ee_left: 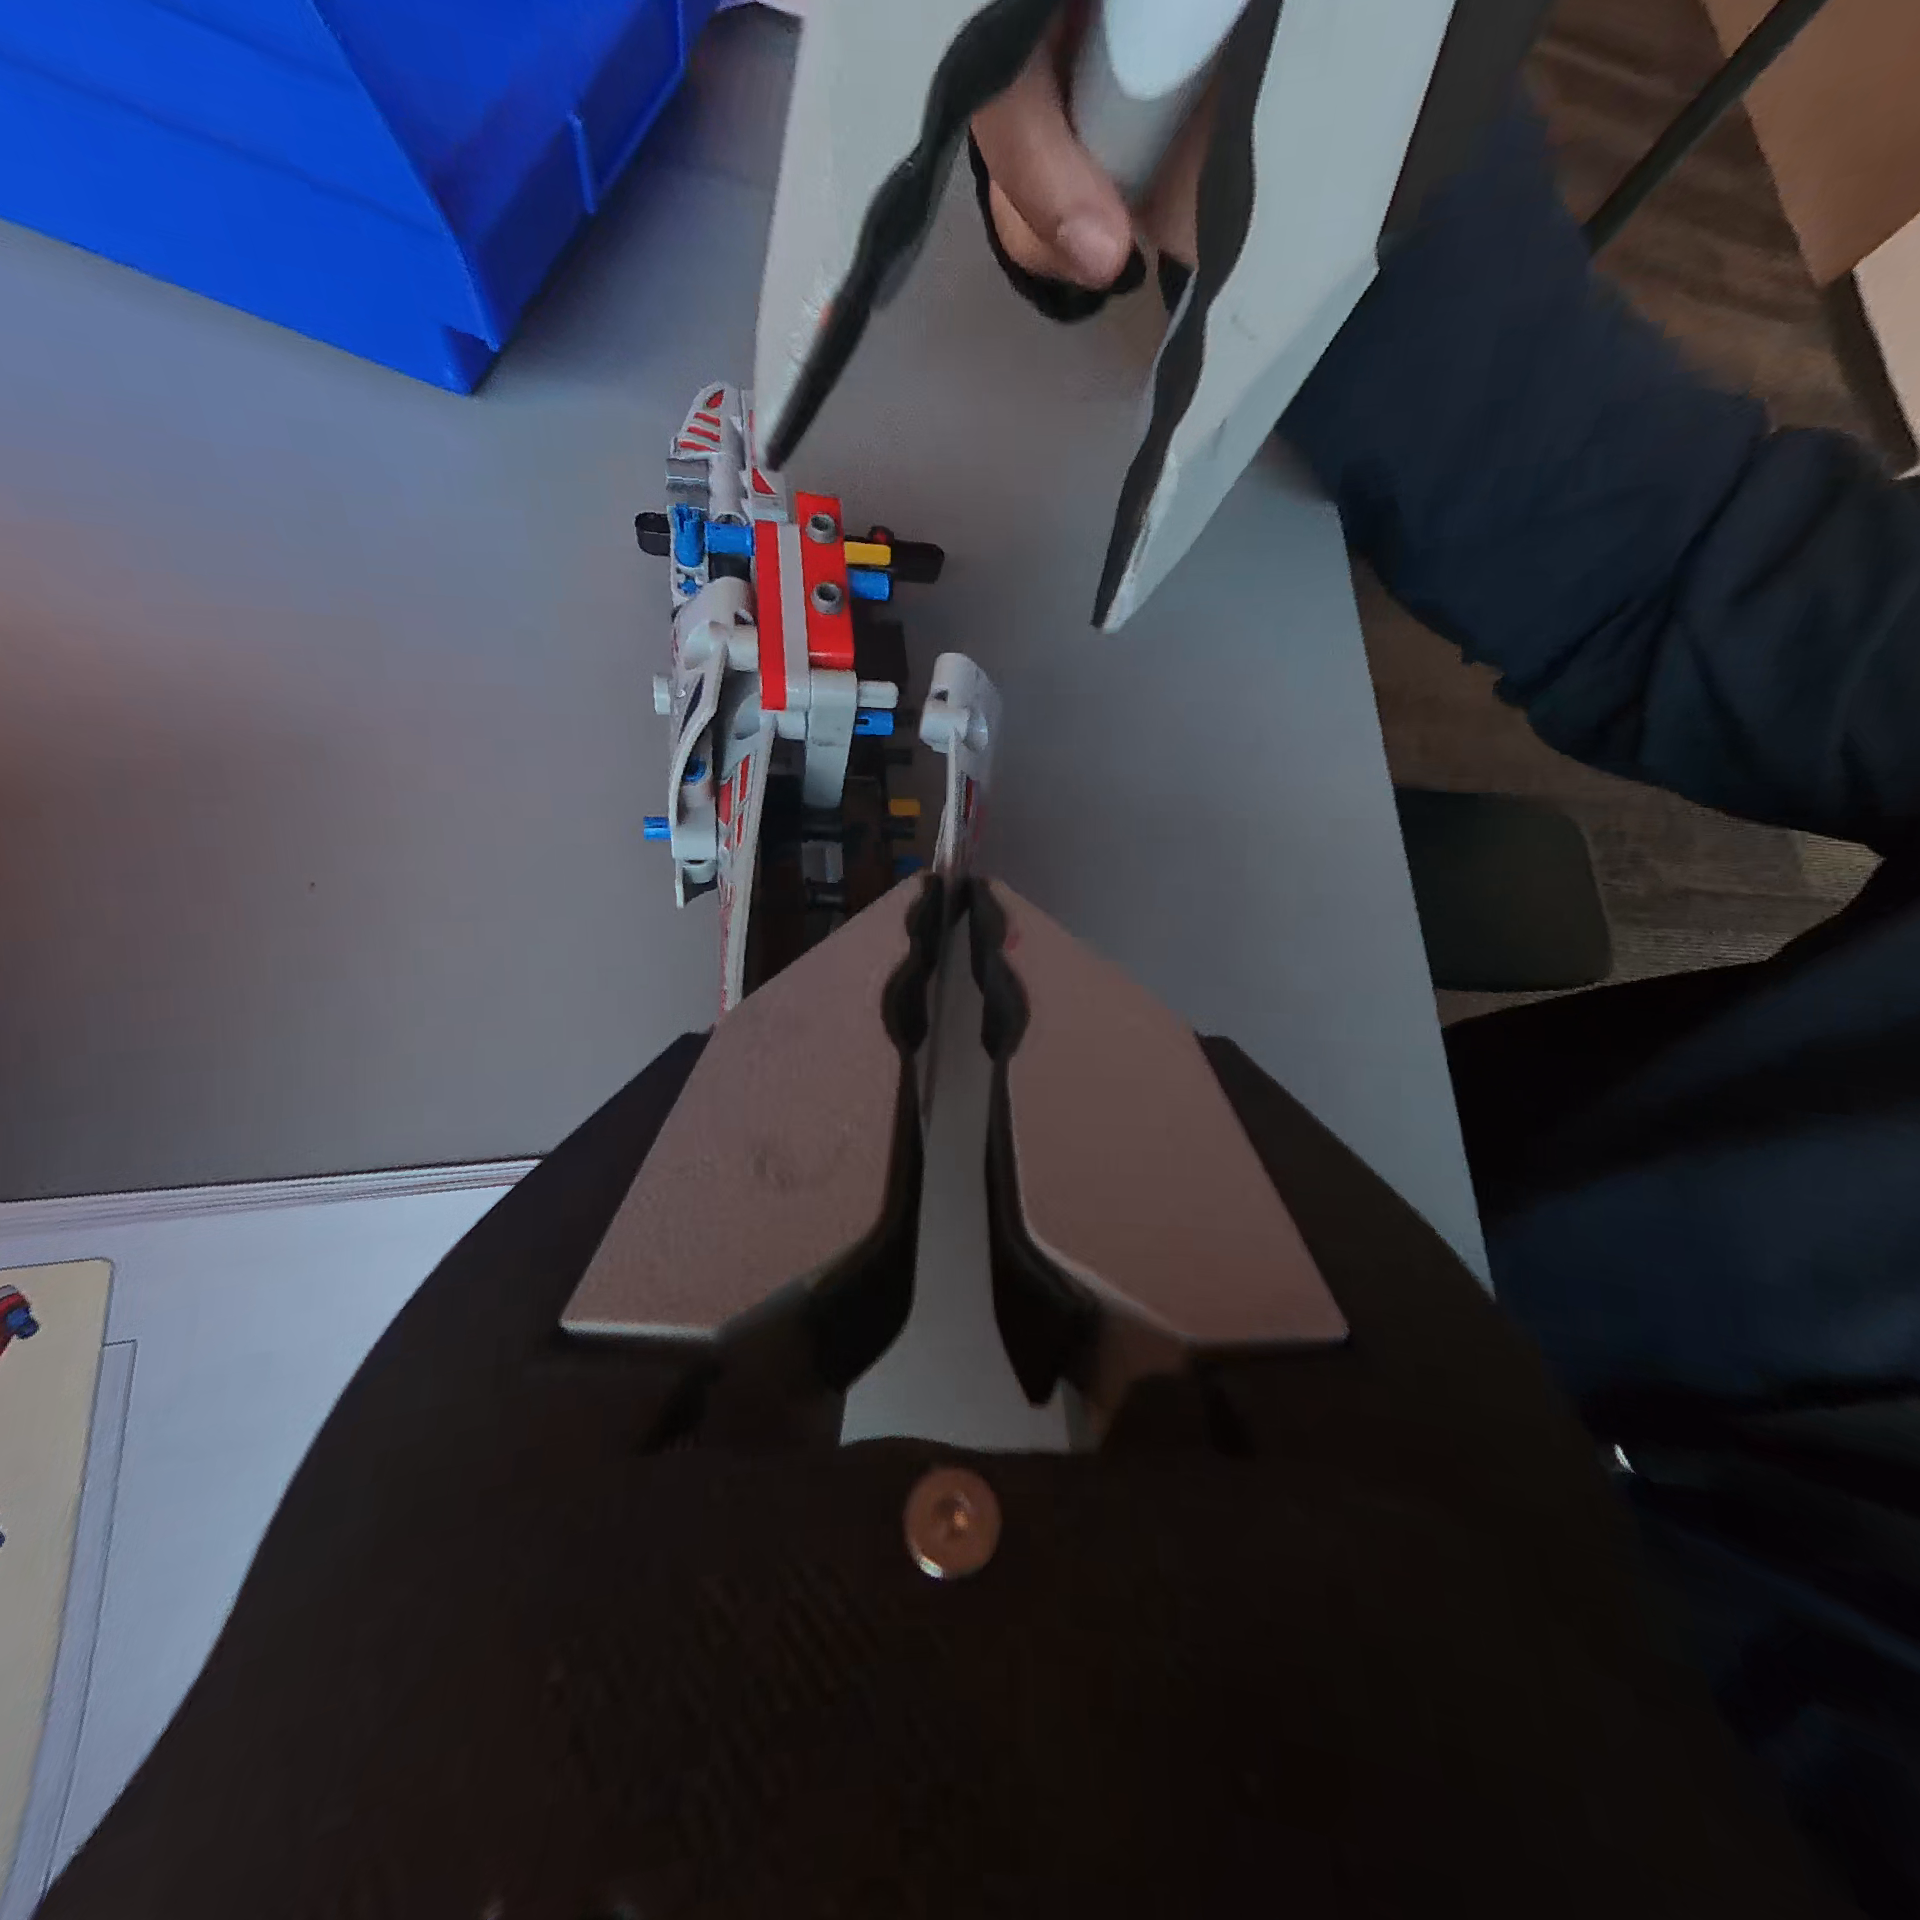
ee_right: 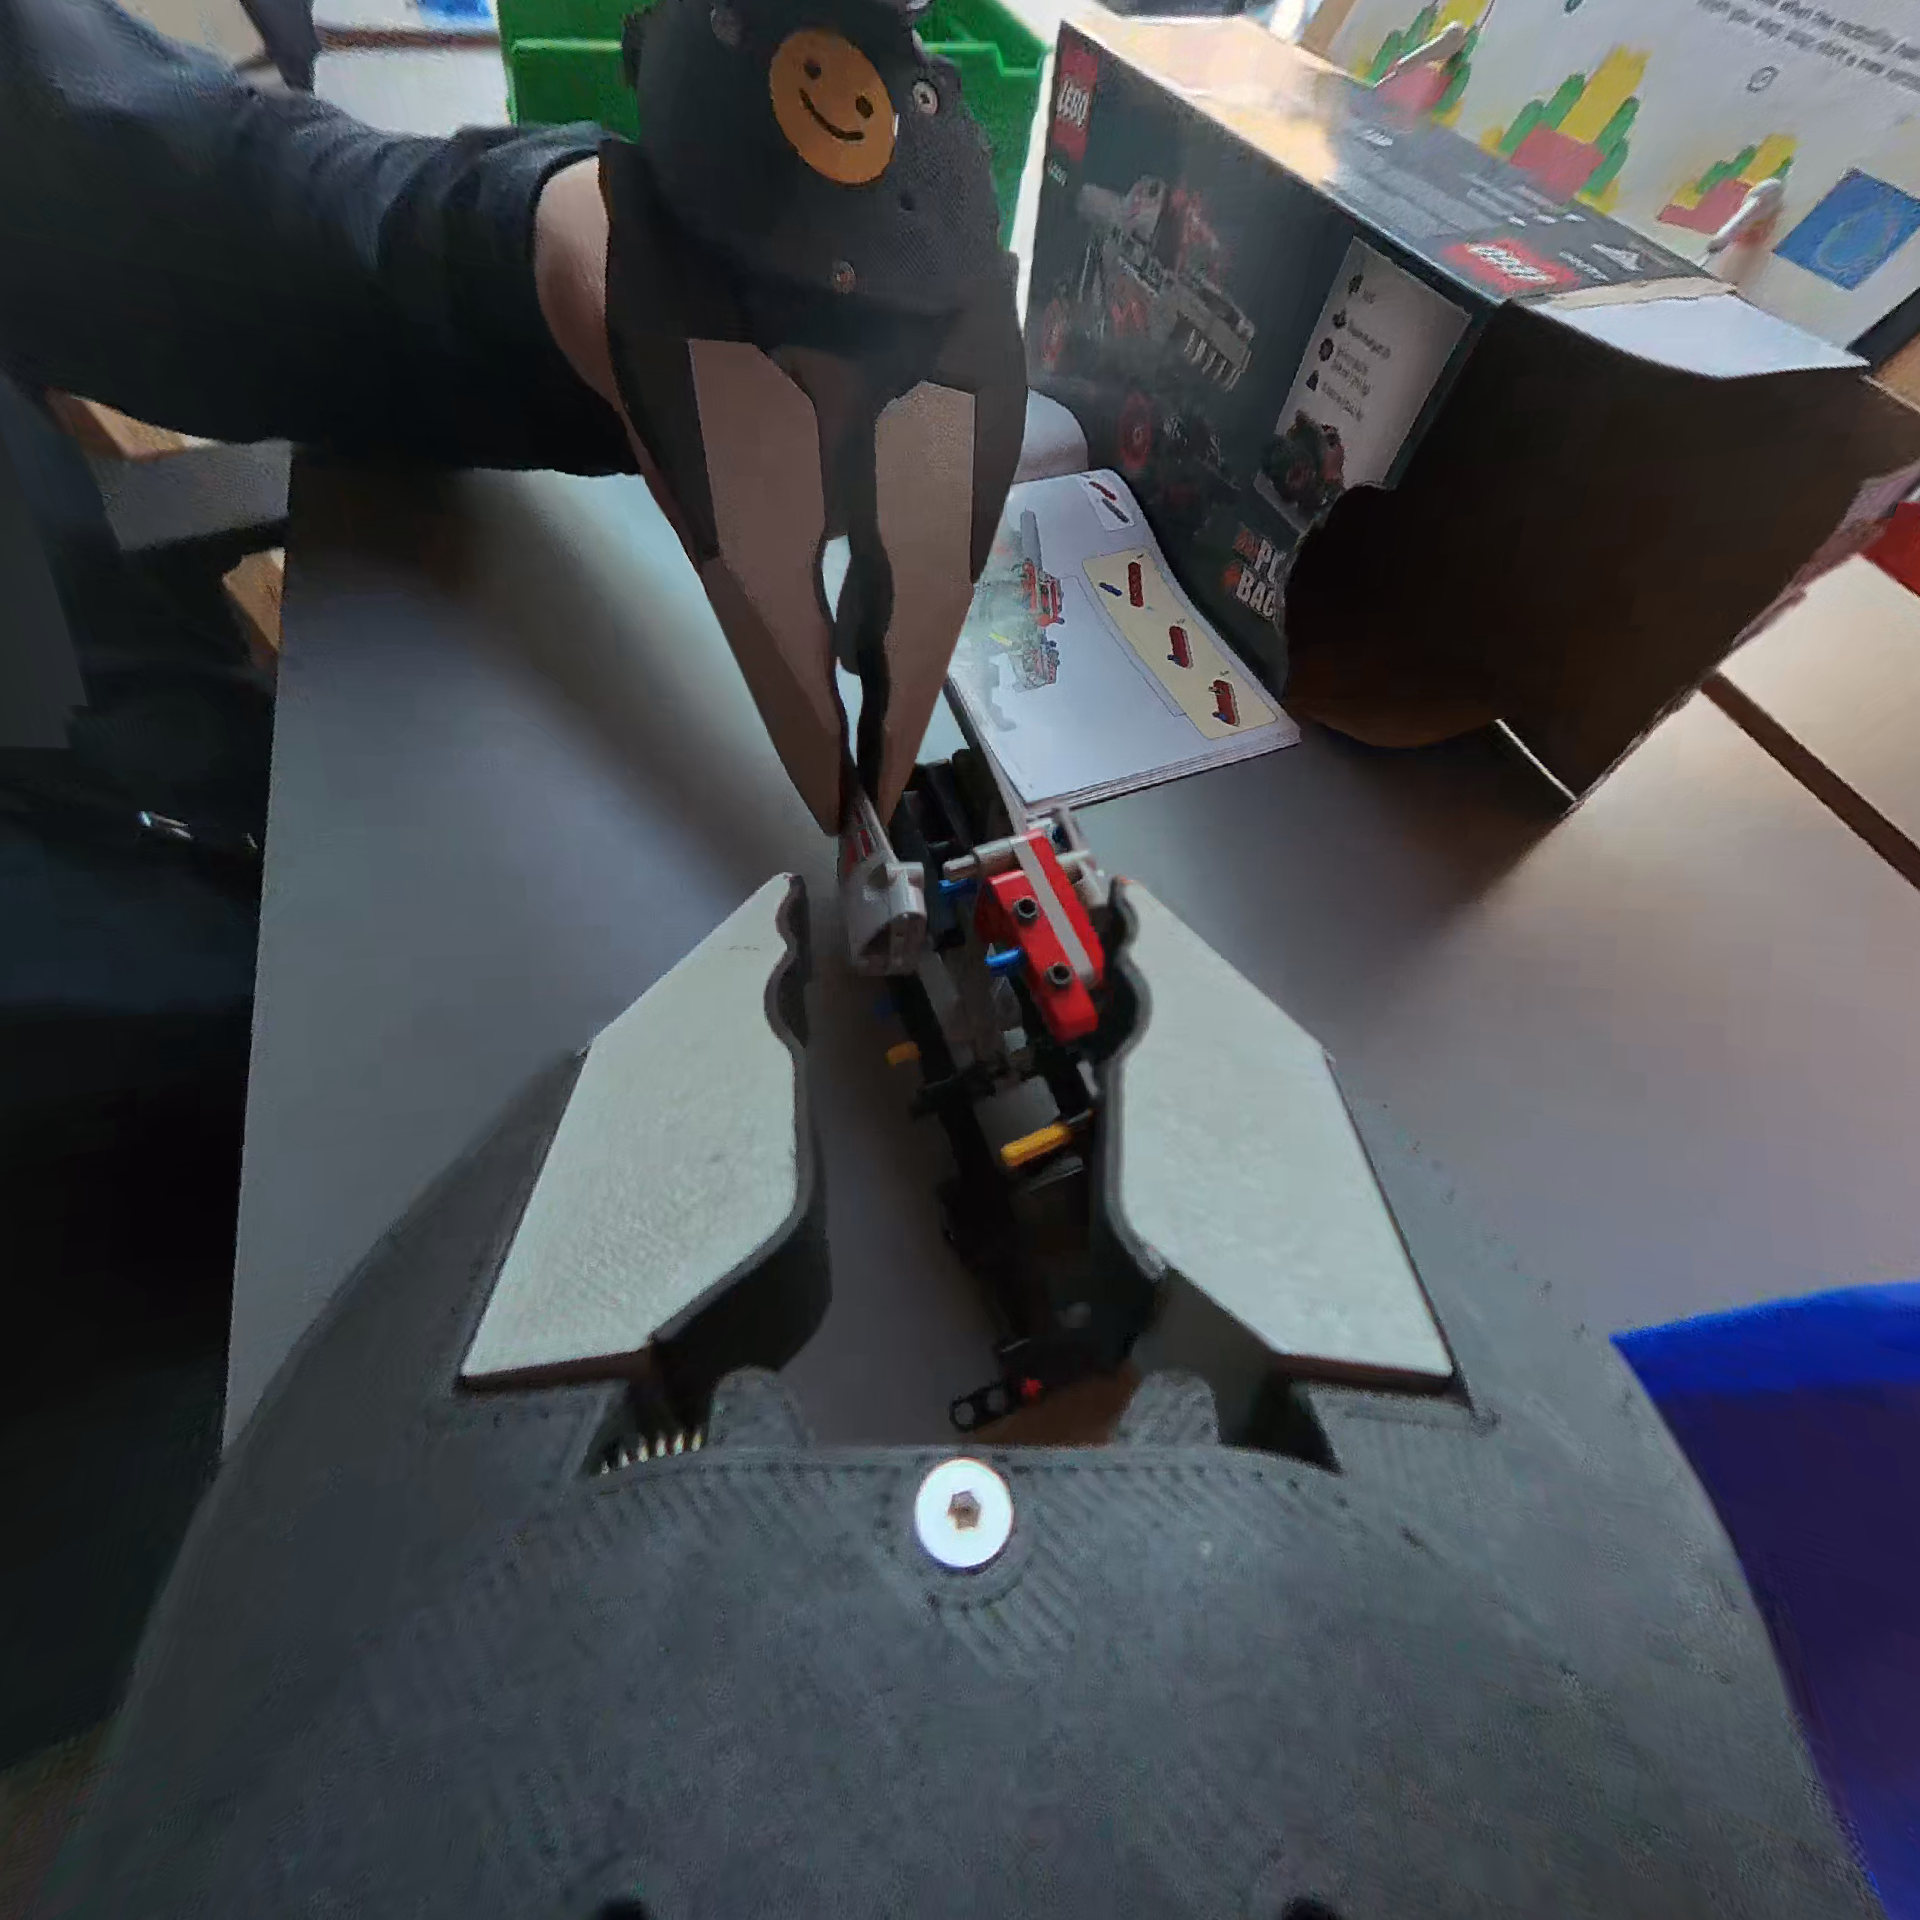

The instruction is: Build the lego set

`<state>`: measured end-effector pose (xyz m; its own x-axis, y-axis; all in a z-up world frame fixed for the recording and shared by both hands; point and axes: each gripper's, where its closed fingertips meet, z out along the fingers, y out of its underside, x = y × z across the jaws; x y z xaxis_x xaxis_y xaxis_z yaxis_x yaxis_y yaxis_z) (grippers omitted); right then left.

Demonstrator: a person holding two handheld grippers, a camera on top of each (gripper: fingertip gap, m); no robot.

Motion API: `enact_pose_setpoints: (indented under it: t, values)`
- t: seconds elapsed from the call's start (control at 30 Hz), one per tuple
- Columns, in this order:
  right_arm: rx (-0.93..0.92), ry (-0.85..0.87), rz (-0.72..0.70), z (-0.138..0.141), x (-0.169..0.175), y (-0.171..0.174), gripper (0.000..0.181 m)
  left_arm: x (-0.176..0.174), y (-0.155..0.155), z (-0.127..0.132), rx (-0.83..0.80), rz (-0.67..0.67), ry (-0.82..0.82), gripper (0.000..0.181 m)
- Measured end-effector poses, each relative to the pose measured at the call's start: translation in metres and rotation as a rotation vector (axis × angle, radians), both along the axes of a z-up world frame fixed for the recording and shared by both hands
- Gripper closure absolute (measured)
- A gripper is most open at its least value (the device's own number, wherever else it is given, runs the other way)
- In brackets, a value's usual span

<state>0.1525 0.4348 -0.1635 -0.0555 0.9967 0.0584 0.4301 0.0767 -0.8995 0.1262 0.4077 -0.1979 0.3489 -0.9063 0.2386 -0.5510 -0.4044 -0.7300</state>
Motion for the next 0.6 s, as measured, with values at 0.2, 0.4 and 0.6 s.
enact_pose_setpoints:
  t: [0.2,0.4,0.6]
  values:
    - [0.077,-0.183,0.133,-0.014,-0.018,0.002,0.128,-0.001,0.0,-0.003,-0.023,0.017,0.011,0.18]
    - [0.163,-0.245,0.177,-0.025,-0.021,0.005,0.134,0.003,0.001,-0.006,-0.021,0.03,0.018,0.18]
    - [0.224,-0.25,0.198,-0.025,-0.019,0.004,0.135,0.003,0.0,-0.005,0.015,0.039,0.035,0.18]
